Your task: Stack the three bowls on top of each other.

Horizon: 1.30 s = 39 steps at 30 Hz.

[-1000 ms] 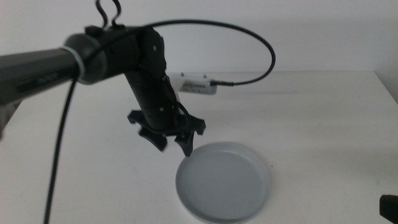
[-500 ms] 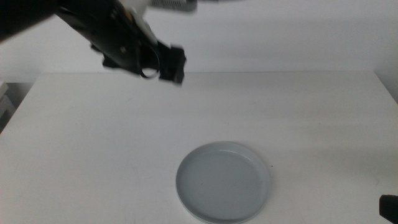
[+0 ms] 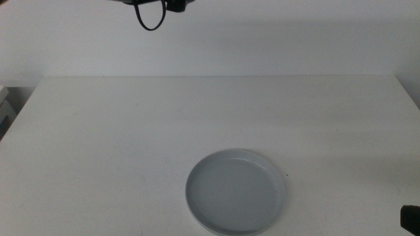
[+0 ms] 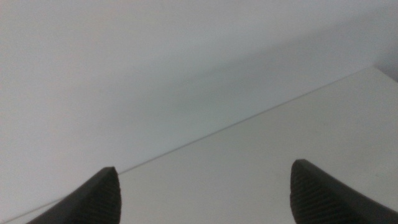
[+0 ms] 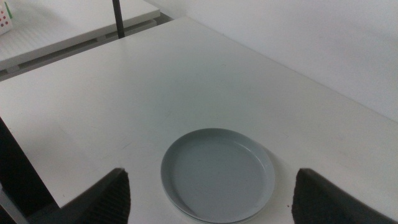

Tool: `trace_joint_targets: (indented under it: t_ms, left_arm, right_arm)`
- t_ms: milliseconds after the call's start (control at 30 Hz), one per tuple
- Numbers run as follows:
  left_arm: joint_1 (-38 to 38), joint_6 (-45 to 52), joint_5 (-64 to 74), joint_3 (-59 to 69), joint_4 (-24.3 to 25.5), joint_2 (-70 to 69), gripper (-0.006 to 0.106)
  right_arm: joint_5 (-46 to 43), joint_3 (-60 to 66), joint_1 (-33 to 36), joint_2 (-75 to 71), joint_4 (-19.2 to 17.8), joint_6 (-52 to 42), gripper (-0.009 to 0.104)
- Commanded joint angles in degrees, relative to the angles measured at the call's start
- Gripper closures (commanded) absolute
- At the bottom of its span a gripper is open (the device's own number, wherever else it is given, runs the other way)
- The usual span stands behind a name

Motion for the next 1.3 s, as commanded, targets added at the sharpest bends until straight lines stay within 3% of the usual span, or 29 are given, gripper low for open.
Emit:
trace_joint_targets:
  t_ms: [0,400,500,700,800,867,900,933,1033,1133,1267]
  left_arm:
    - [0.66,-0.46,-4.89,-1.36,0.21,-2.99,0.012]
    - [3.39,-0.46,-6.41,-0.36,0.35,-5.76,0.012]
    - [3.39,-0.46,-8.46,3.02,0.65,-7.99,0.012]
    - [3.39,-0.46,-8.84,13.04,0.65,-14.81,0.012]
    - [3.64,-0.46,-8.84,18.43,0.65,-19.2,0.012]
    - [5.21,-0.46,-8.84,21.32,0.65,-21.88,0.012]
    - [6.52,-0.46,-8.84,22.92,0.65,-23.4,0.012]
    - [7.79,-0.46,-8.84,24.18,0.65,-24.66,0.012]
    - [13.23,-0.46,-8.89,29.25,0.65,-29.74,0.012]
    - [17.74,-0.46,-10.66,35.18,0.65,-35.31,0.012]
    - [19.84,-0.46,-14.46,44.86,0.11,-44.23,0.012]
  right_arm:
    - [-3.95,-1.29,0.15,0.59,0.88,-0.71,0.027]
    - [-4.02,-1.29,0.15,0.59,-0.29,-0.71,0.027]
    - [-4.66,-0.54,0.15,0.53,-2.53,-0.71,0.027]
    - [-5.44,3.75,0.15,0.45,-3.32,-0.71,0.027]
    - [-9.79,5.3,0.03,0.54,-11.31,-0.71,0.027]
    - [-18.43,6.13,-0.89,0.54,-17.89,-0.71,0.027]
    - [-22.44,6.53,-1.87,0.54,-18.88,-0.71,0.027]
    - [-27.22,6.78,-3.1,0.65,-18.21,-0.71,0.027]
    - [-37.11,7.52,-7.94,1.95,-11.56,-0.71,0.027]
    - [-41.02,9.59,-14.09,3.45,-5.94,-0.71,0.027]
    - [-41.03,15.6,-20.65,-0.05,-5.96,-0.71,0.027]
